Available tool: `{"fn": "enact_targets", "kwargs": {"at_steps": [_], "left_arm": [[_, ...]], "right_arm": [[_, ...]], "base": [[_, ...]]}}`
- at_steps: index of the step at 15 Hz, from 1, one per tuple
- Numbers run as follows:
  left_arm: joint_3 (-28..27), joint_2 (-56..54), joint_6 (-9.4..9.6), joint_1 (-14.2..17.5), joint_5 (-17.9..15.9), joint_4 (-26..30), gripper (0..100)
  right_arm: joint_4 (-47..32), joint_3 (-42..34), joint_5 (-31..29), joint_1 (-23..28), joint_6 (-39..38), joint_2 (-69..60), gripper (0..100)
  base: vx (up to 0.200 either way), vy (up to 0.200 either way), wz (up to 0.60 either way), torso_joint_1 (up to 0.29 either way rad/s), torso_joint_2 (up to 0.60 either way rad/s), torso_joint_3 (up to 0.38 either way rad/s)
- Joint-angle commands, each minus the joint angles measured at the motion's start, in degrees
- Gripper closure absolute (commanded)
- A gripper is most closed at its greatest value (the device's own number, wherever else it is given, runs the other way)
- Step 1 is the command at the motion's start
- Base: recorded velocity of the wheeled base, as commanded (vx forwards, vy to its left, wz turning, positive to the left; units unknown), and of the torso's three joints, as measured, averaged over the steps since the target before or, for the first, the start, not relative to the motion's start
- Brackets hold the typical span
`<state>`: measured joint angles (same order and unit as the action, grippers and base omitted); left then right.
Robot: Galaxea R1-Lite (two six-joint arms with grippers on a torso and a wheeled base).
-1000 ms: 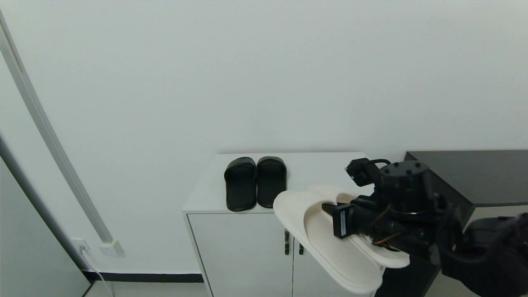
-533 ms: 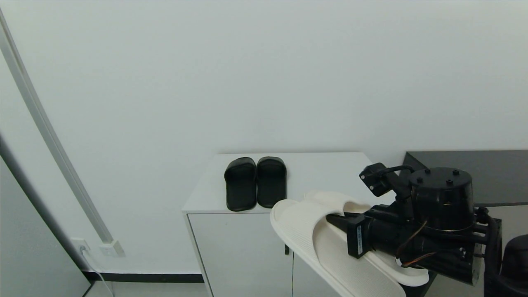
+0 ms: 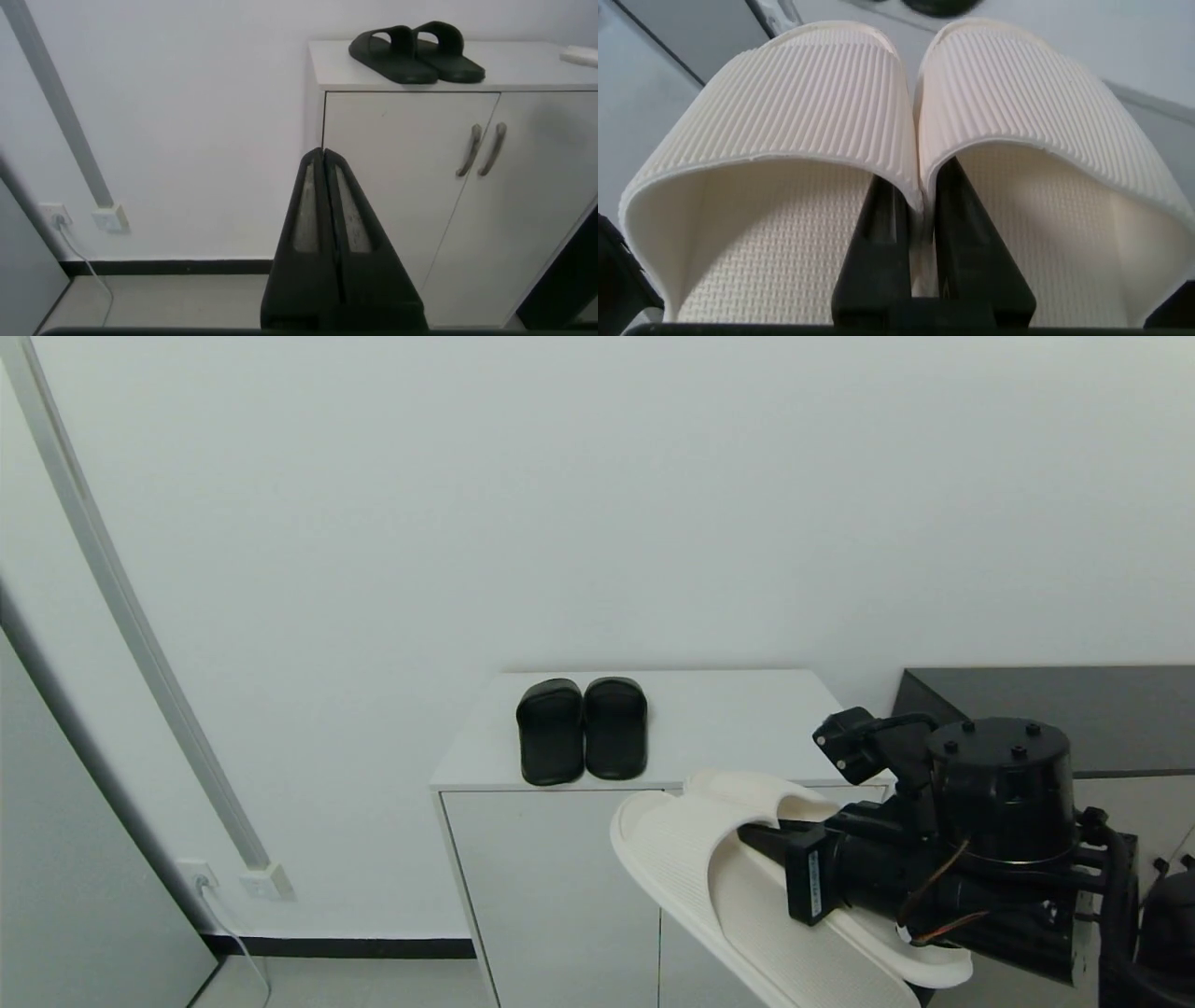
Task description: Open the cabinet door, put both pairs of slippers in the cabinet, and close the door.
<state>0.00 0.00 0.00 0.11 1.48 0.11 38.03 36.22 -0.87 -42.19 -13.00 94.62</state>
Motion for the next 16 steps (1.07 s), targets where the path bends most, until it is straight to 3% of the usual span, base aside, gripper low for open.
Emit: {"fn": "enact_targets", "kwargs": {"at_steps": [1, 16], "left_arm": [[0.0, 0.0, 0.0, 0.0, 0.0, 0.0, 100], [0.0, 0.0, 0.0, 0.0, 0.0, 0.0, 100]], "right_arm": [[0.0, 0.0, -0.1, 0.0, 0.0, -0.1, 100], [-0.2, -2.6, -0.4, -0.2, 3.9, 0.1, 100]], "base": [[0.0, 0.0, 0.0, 0.0, 0.0, 0.0], [0.0, 0.0, 0.0, -0.005, 0.01, 0.006]]}}
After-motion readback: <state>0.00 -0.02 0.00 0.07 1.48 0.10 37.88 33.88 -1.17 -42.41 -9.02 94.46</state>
